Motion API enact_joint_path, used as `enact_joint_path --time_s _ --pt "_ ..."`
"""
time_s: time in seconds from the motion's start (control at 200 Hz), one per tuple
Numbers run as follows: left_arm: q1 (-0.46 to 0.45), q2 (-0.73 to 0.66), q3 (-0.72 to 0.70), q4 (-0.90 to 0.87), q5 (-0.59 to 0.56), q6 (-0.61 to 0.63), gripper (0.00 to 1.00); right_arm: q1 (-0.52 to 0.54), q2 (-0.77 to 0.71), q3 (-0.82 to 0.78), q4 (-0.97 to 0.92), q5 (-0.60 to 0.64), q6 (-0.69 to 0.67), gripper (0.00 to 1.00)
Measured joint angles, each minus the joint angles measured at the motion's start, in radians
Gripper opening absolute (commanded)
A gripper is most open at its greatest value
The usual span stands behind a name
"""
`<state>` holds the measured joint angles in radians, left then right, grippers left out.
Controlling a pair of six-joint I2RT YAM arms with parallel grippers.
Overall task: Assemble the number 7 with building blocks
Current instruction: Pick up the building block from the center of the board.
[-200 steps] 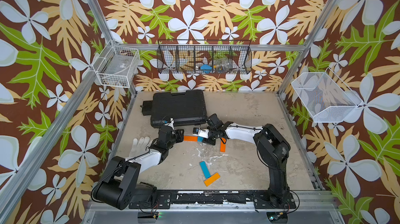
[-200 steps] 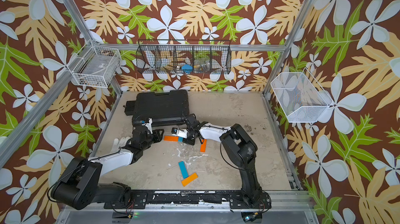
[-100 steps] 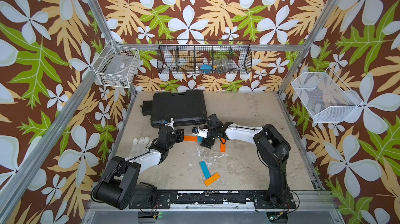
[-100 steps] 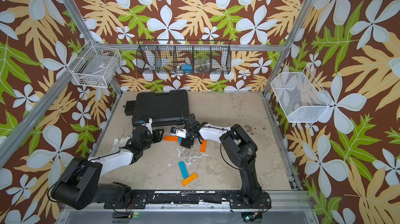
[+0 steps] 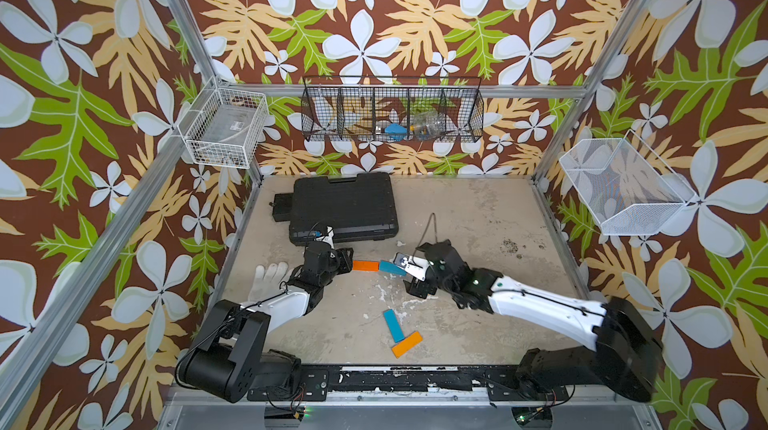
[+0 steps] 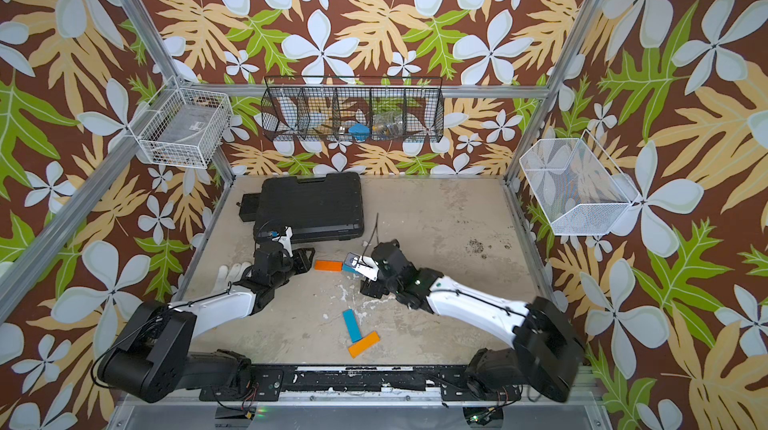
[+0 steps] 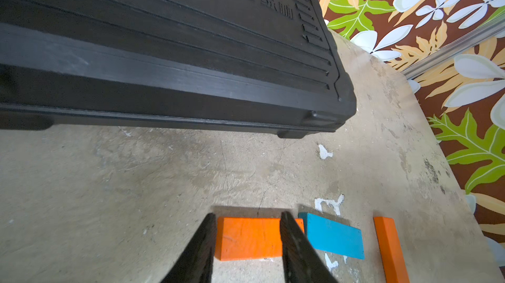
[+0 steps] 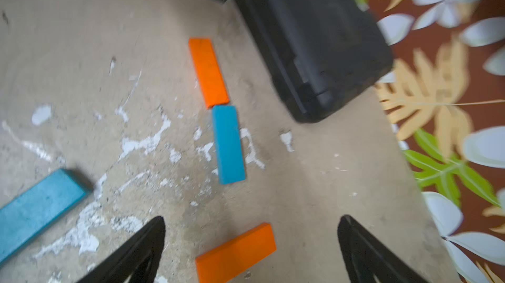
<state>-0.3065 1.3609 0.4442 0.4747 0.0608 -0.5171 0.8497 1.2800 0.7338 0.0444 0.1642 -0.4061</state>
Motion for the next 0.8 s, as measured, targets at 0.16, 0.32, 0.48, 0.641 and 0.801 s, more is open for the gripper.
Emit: enact_joint_path --time_s 0.16,0.32,0.48,0.641,0.801 --pt "0.001 0.0 0.0 0.0 0.0 0.0 0.42 0.002 -0.221 -0.306 0.324 0.079 0.235 0.99" --pt "0.001 0.0 -0.003 0.0 0.003 -0.001 0.42 -0.001 -0.136 -0.287 0.347 0.095 0.402 0.56" --pt "0.001 0.015 -0.003 0.001 0.02 -0.004 0.41 -0.012 0.037 -0.152 0.254 0.123 0.537 0.49" --pt "0.001 0.018 -0.003 0.001 0.026 -0.004 0.41 -0.056 0.194 -0.043 0.134 0.124 0.703 0.59" --pt "0.001 0.017 -0.003 0.0 0.026 -0.004 0.41 -0.057 0.33 0.048 0.029 0.125 0.842 0.61"
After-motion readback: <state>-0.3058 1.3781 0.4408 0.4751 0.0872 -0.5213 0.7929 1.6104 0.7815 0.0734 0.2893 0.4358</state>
